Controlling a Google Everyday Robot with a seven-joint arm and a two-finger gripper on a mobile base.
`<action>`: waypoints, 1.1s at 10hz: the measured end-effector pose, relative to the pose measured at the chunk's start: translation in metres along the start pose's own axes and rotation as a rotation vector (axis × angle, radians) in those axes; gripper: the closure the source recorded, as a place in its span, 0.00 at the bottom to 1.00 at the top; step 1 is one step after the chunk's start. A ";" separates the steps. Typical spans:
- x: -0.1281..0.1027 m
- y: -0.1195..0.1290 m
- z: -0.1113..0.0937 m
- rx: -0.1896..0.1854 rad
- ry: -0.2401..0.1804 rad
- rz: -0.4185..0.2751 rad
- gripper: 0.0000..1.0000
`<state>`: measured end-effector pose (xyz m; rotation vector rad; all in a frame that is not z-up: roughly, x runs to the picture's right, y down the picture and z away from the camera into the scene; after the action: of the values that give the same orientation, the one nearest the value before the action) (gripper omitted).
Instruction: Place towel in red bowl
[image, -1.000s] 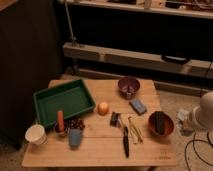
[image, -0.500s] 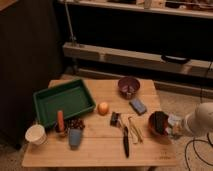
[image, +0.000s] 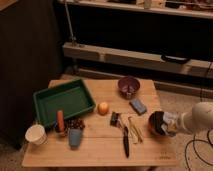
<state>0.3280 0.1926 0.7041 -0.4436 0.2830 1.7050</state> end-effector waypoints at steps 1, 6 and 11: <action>-0.004 0.003 0.003 -0.005 0.002 -0.009 0.95; -0.013 0.009 0.011 -0.008 0.002 -0.080 0.48; -0.012 0.018 0.009 0.030 0.014 -0.143 0.20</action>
<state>0.3105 0.1828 0.7167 -0.4431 0.2804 1.5569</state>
